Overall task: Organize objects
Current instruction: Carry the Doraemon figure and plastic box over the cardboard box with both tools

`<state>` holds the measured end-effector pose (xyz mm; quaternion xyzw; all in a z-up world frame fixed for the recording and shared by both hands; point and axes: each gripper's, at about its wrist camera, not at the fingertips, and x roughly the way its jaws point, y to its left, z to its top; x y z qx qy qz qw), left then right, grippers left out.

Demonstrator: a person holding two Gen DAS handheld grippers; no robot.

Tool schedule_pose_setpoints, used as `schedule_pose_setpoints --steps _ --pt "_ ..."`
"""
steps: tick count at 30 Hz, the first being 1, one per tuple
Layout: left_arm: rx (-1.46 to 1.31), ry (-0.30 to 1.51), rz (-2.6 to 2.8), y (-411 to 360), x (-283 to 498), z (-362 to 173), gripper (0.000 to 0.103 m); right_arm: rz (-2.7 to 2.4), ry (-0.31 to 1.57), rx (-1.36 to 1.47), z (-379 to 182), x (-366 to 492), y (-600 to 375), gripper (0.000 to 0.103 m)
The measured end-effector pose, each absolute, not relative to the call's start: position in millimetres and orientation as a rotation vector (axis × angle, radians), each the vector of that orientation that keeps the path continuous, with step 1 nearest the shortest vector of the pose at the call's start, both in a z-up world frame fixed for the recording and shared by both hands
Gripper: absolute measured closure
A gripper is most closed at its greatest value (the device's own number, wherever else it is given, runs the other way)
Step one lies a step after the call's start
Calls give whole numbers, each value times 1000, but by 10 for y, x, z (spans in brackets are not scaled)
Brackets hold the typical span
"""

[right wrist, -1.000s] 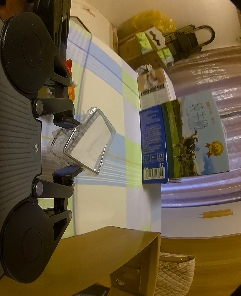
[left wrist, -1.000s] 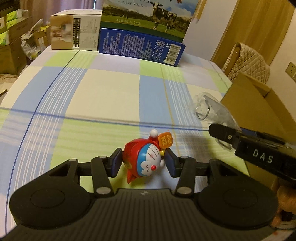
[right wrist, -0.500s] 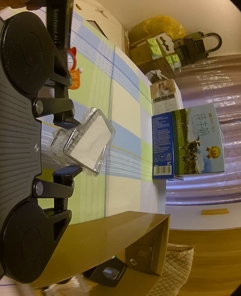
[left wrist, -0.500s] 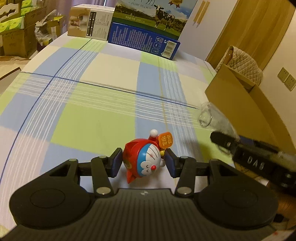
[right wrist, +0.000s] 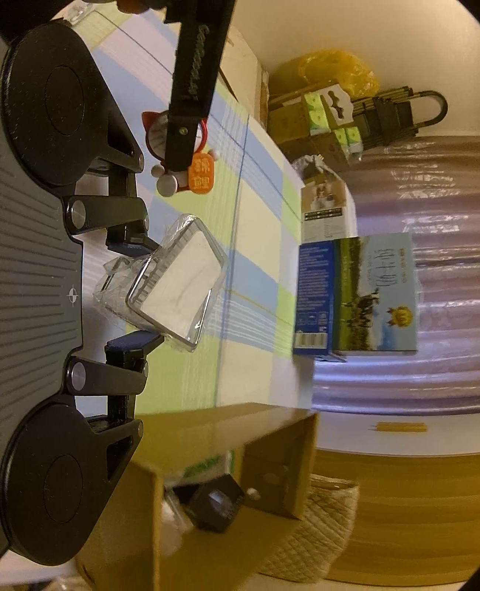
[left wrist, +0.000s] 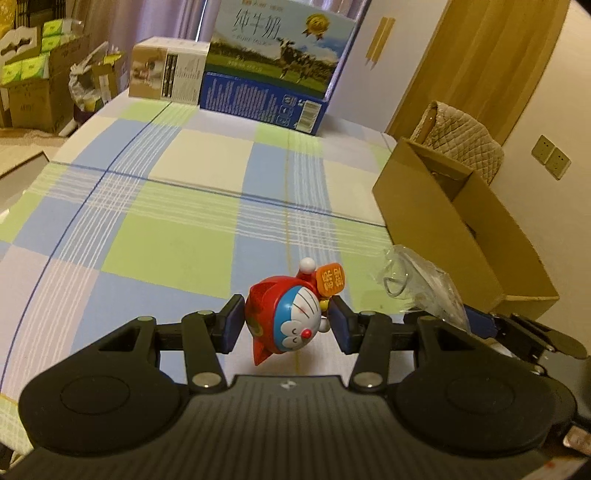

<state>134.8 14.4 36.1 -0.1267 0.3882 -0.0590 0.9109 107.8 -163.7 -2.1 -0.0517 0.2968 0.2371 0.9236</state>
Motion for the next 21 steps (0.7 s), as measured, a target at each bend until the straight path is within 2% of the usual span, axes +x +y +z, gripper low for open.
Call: schedule_pose_setpoints --steps 11,21 --pt "-240 744 -183 -223 1123 755 59 434 539 -51 570 930 -2035 64" --pt "-205 714 -253 -655 1090 978 59 342 523 -26 817 935 -2580 64"
